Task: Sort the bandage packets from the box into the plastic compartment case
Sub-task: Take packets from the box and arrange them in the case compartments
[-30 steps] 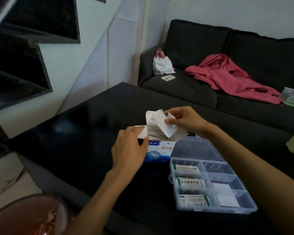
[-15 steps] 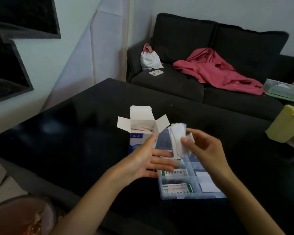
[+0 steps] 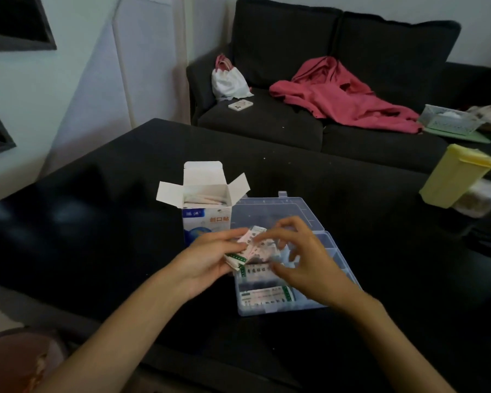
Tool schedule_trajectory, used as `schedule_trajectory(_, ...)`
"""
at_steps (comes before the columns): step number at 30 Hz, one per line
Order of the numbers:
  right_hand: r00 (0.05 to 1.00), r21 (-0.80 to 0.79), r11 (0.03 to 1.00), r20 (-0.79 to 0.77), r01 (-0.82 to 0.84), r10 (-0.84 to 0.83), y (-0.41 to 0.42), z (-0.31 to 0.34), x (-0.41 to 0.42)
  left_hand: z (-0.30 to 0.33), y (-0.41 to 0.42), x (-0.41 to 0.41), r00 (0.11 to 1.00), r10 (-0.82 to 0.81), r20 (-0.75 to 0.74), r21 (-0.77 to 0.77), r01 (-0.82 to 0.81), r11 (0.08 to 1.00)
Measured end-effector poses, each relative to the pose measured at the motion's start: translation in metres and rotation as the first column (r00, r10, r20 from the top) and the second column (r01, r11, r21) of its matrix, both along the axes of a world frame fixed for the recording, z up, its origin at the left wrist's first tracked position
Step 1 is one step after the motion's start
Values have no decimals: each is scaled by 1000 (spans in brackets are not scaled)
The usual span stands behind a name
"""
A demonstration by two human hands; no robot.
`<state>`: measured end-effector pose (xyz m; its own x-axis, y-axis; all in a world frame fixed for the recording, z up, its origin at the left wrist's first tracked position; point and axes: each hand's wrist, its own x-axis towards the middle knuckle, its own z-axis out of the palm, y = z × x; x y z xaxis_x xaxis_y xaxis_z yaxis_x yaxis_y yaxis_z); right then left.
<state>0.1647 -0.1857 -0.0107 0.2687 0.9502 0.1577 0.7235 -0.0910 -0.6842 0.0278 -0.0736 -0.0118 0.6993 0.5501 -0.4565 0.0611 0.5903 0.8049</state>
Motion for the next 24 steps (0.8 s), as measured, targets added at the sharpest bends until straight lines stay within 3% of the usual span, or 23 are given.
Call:
schedule_trajectory(1, 972, -39, 999, -231, 37, -45, -1, 3, 0, -1, -1, 1, 1000, 18, -21, 107, -16, 994)
schedule_trajectory(2, 869, -69, 993, -479, 100, -121, -1, 6, 0, -2, -2, 2, 999, 27, -29, 195, -21, 980)
schedule_trajectory(4, 549, -192, 967, -796, 169, -254, 1, 13, -1, -2, -4, 3, 999, 33, -29, 303, -23, 953)
schedule_trajectory(5, 474, -250, 956, -830, 153, -293, 2, 13, -2, -2, -5, 3, 999, 34, -17, 335, -26, 942)
schedule_trajectory(9, 447, -281, 938, -826, 204, -344, 6, 4, -7, 0, -9, 5, 999, 21, 43, 379, -36, 925)
schedule_trajectory(11, 477, -226, 939, -815, 259, -328, 6, 4, -5, 1, -9, 3, 998, 31, 58, 420, -52, 906)
schedule_trajectory(13, 608, -189, 944, -727, 270, -319, 5, 6, 3, 2, -5, -1, 995, 64, 72, 485, -91, 870)
schedule_trajectory(15, 813, -182, 945, -483, 271, -326, 3, 9, 12, 4, 2, -7, 989, 121, 81, 561, -145, 815)
schedule_trajectory(17, 947, -185, 953, -174, 239, -271, 3, 8, 18, 6, 9, -13, 984, 164, 73, 594, -175, 785)
schedule_trajectory(20, 992, -228, 966, 21, 125, -123, 8, 1, 18, 7, 16, -20, 981, 186, 50, 568, -181, 803)
schedule_trajectory(24, 1000, -280, 960, -32, -9, 0, 17, -6, 15, 6, 21, -25, 983, 181, 36, 539, -172, 825)
